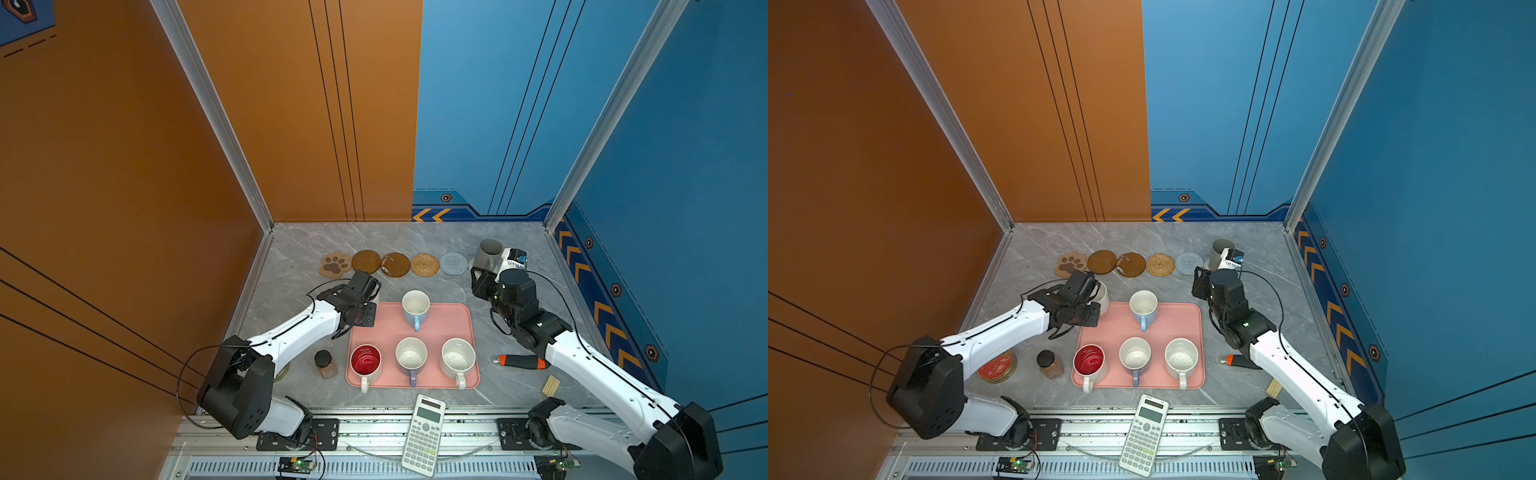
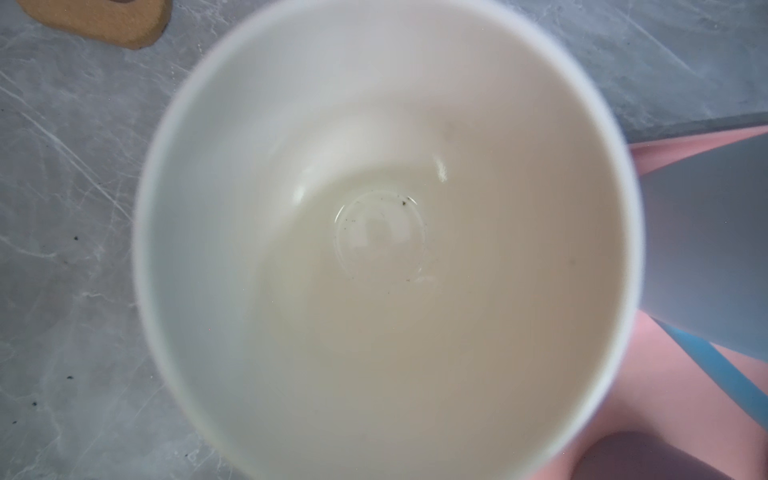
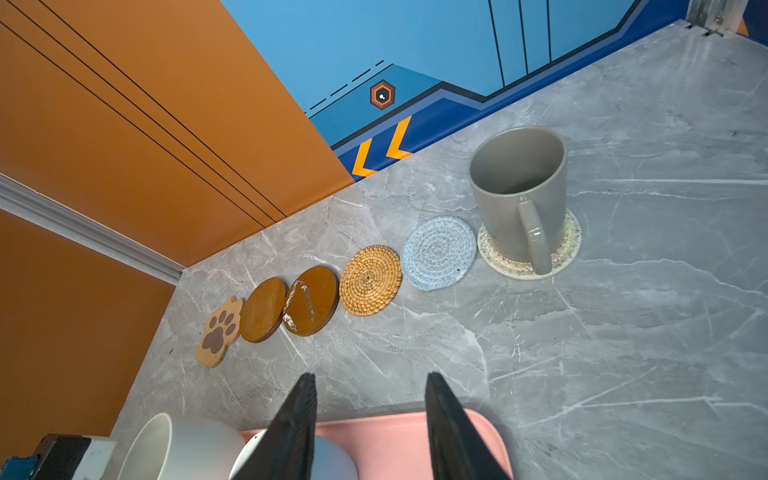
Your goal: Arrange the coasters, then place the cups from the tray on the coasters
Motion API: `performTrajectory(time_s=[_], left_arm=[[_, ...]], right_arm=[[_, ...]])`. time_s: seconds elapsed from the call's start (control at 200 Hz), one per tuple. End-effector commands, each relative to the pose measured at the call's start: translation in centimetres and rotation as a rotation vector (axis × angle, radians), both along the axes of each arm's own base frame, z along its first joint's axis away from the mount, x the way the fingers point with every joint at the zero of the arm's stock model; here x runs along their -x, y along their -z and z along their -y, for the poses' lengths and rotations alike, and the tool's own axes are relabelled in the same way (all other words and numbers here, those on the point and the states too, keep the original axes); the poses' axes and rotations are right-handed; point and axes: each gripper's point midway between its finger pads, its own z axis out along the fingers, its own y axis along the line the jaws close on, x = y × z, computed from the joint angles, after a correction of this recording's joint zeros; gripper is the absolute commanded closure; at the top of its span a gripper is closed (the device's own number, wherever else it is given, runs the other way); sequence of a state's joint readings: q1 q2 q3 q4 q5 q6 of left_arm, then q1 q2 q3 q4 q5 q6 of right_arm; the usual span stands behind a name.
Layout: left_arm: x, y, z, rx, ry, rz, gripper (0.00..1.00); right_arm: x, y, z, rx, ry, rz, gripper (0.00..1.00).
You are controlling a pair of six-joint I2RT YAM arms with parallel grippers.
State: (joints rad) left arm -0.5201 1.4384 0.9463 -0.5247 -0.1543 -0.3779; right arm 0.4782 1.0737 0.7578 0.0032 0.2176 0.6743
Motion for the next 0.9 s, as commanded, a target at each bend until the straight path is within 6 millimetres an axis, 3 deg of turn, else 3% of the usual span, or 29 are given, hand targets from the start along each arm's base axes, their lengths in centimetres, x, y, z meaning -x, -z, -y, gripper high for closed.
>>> performTrajectory(time_s=[0.0,0.365,0.521,0.896], left_arm=[[-2.0,-3.2,0.3,0.053,0.008,0.085,1.00],[-6.3,-5.9,-2.2,0.039,-0.046,0.140,1.00],[-7.9,-5.7,-4.1,0.049,-0.118,0.123,1.00],[-12.3,-4.8,-6.6,0.033,-0.224,0.124,1.00]], right_arm=[[0.0,0.1,-0.2,-0.013,-0.022,-0.006,0.59],[0.0,0.2,-0.4,-0.009,-0.043,-0.025,0.58],[0.0,0.3,-0.3,-0.001,-0.044,-0.035,0.57],[-0.5,0.9,-0.7,-0.001,-0.062,-0.053,0.57]])
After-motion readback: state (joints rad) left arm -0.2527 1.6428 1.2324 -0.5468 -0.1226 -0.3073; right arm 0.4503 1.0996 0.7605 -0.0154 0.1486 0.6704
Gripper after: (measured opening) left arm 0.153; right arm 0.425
